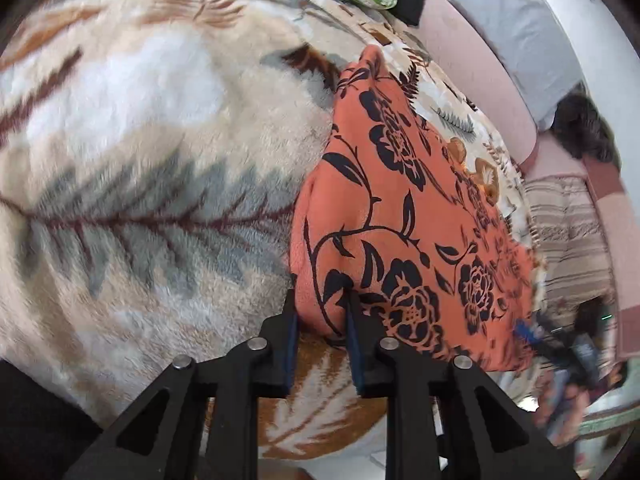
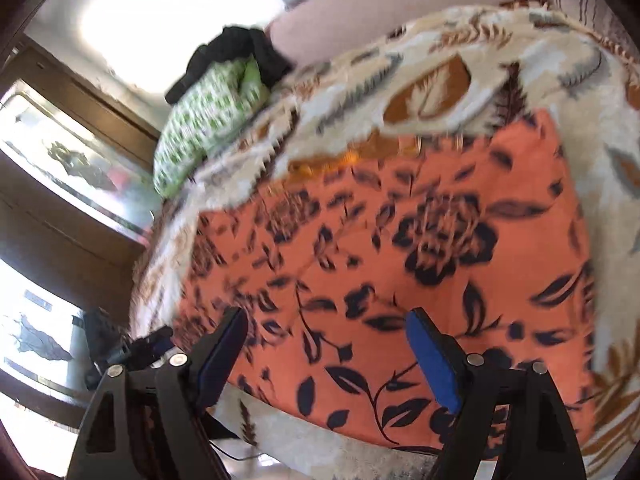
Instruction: Fold small clothes
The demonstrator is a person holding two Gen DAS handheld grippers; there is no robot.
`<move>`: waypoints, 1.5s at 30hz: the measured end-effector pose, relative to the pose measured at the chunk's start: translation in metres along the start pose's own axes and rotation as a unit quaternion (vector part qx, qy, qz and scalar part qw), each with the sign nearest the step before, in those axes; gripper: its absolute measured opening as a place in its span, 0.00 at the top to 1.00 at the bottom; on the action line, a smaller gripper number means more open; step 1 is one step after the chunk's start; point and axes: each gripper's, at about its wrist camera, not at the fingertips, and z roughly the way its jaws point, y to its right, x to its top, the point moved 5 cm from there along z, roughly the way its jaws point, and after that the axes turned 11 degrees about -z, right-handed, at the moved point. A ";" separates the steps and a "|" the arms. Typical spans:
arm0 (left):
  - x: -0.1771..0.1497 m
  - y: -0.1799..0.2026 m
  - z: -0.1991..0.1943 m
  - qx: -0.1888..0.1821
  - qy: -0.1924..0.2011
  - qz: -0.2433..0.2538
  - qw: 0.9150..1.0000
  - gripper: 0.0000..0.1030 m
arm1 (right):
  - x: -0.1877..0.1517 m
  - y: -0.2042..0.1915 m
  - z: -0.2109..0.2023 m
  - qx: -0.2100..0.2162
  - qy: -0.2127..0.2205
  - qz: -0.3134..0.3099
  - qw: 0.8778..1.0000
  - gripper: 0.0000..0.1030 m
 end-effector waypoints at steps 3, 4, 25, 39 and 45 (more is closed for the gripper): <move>-0.010 0.025 -0.022 0.048 0.053 0.088 0.994 0.84 | -0.008 0.007 0.013 0.006 0.006 0.013 1.000 0.18; -0.013 0.028 -0.020 0.062 0.053 0.102 0.991 0.84 | -0.007 0.009 0.014 0.011 0.007 0.017 1.000 0.18; 0.156 0.087 0.081 0.114 0.032 0.156 0.981 0.90 | -0.010 0.025 0.007 0.102 0.027 0.043 0.993 0.16; 0.056 0.121 -0.004 0.108 0.130 0.253 0.952 0.30 | 0.042 0.052 -0.038 0.141 0.110 0.115 0.977 0.15; -0.004 0.105 0.022 0.128 0.068 0.261 0.954 0.30 | 0.075 0.150 -0.002 0.107 0.094 0.246 0.959 0.14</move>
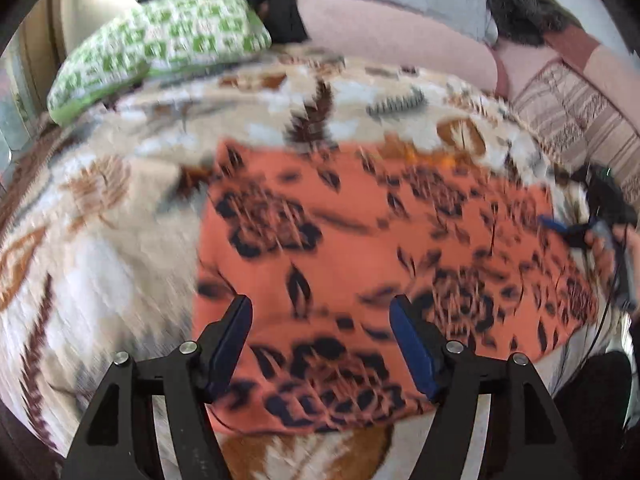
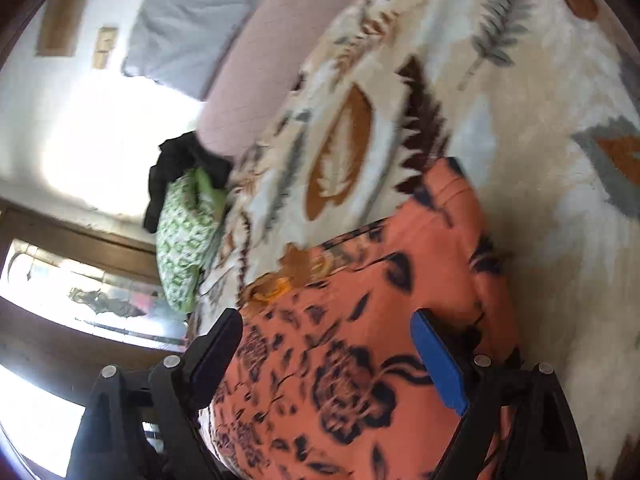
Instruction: Fold small clothes
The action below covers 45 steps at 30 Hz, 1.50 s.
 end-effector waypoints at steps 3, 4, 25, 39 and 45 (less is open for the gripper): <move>-0.009 0.005 -0.004 0.005 0.012 0.003 1.000 0.30 | -0.008 -0.030 -0.040 0.021 0.062 -0.028 0.997 0.14; -0.009 0.007 -0.007 0.002 0.014 0.002 1.000 0.30 | -0.020 -0.045 -0.057 0.037 0.074 -0.049 0.995 0.14; -0.008 0.046 -0.008 -0.005 0.048 -0.029 0.998 0.30 | -0.157 0.028 -0.103 0.029 0.154 0.158 0.975 0.21; -0.021 0.089 0.055 0.071 0.015 0.069 0.995 0.18 | -0.141 0.020 -0.082 -0.042 0.128 0.096 0.986 0.22; -0.013 0.105 0.010 0.022 0.089 0.064 0.994 0.18 | -0.135 0.012 -0.082 -0.089 0.102 0.052 0.989 0.72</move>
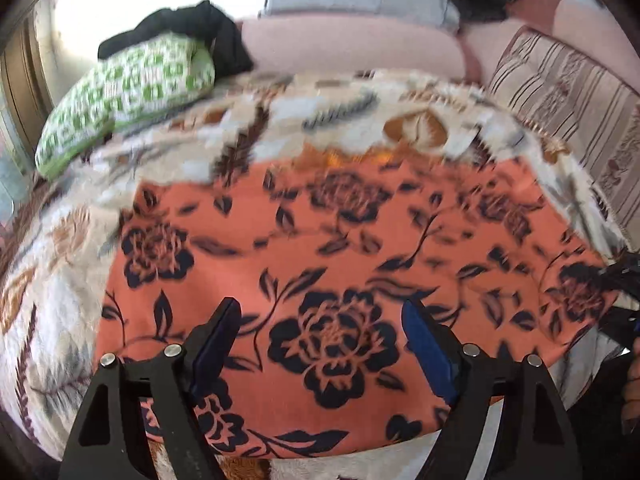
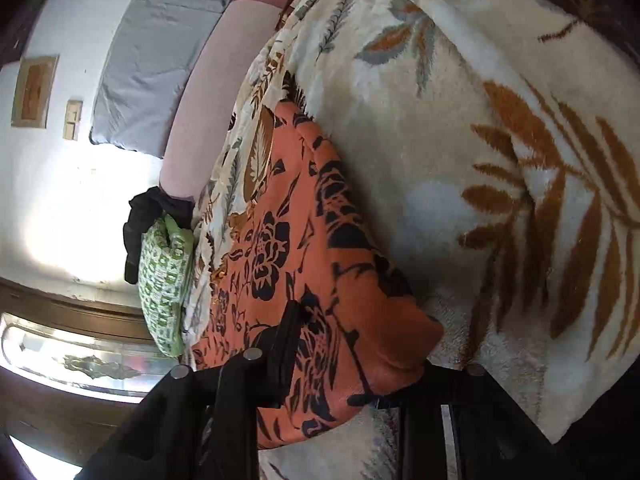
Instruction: Fold small clothes
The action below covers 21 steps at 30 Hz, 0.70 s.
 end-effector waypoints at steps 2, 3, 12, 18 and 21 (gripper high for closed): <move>-0.013 0.007 0.026 0.020 -0.046 0.025 0.998 0.17 | -0.001 0.007 0.006 -0.007 -0.003 0.017 1.000 0.69; -0.025 0.009 0.045 0.024 -0.080 0.039 0.996 0.15 | -0.001 0.011 0.011 -0.009 -0.002 0.021 1.000 0.68; 0.018 -0.086 -0.057 -0.026 0.064 -0.108 0.992 0.13 | 0.015 -0.106 -0.006 -0.053 0.026 -0.180 0.982 0.84; 0.001 -0.229 -0.109 0.044 0.130 -0.265 0.955 0.13 | -0.039 -0.277 0.009 -0.007 0.039 -0.377 0.926 0.84; -0.024 -0.272 -0.097 0.056 0.107 -0.317 0.941 0.13 | -0.097 -0.321 0.057 0.007 -0.010 -0.438 0.899 0.84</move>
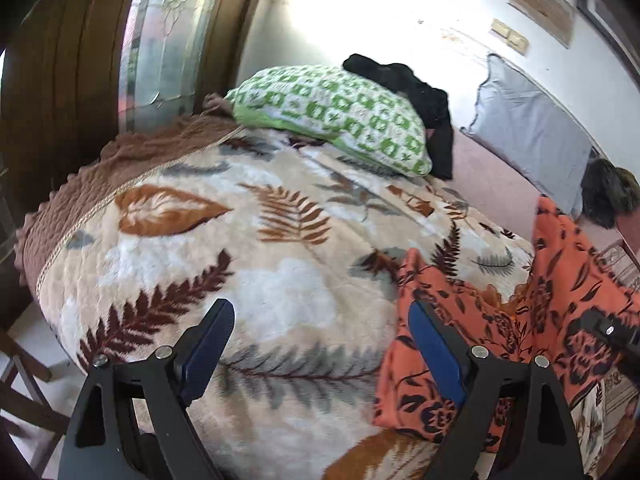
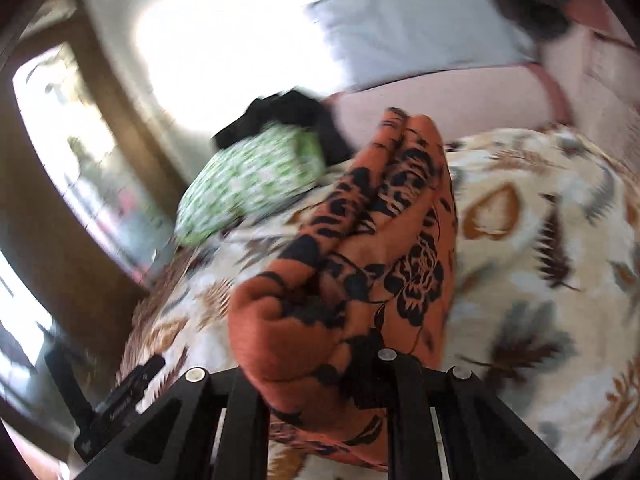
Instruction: Fold small clothes
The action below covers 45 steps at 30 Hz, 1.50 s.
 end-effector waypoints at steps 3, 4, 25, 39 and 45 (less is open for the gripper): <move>-0.007 -0.020 0.008 -0.001 -0.010 -0.018 1.000 0.13 | -0.040 -0.044 0.084 0.029 -0.098 -0.027 0.994 0.84; -0.011 -0.020 0.008 -0.004 -0.012 -0.014 1.000 0.13 | -0.057 -0.050 0.108 0.035 -0.133 -0.031 0.990 0.84; -0.020 -0.005 0.006 -0.057 -0.048 -0.001 0.997 0.13 | -0.076 -0.082 0.098 0.128 -0.111 -0.015 0.985 0.21; -0.087 0.057 0.070 0.051 -0.171 0.124 0.976 0.18 | -0.099 0.021 0.049 0.192 -0.045 0.187 0.962 0.21; -0.075 0.065 0.037 0.042 -0.129 0.137 0.981 0.18 | -0.117 0.051 0.052 0.231 -0.053 0.257 0.937 0.21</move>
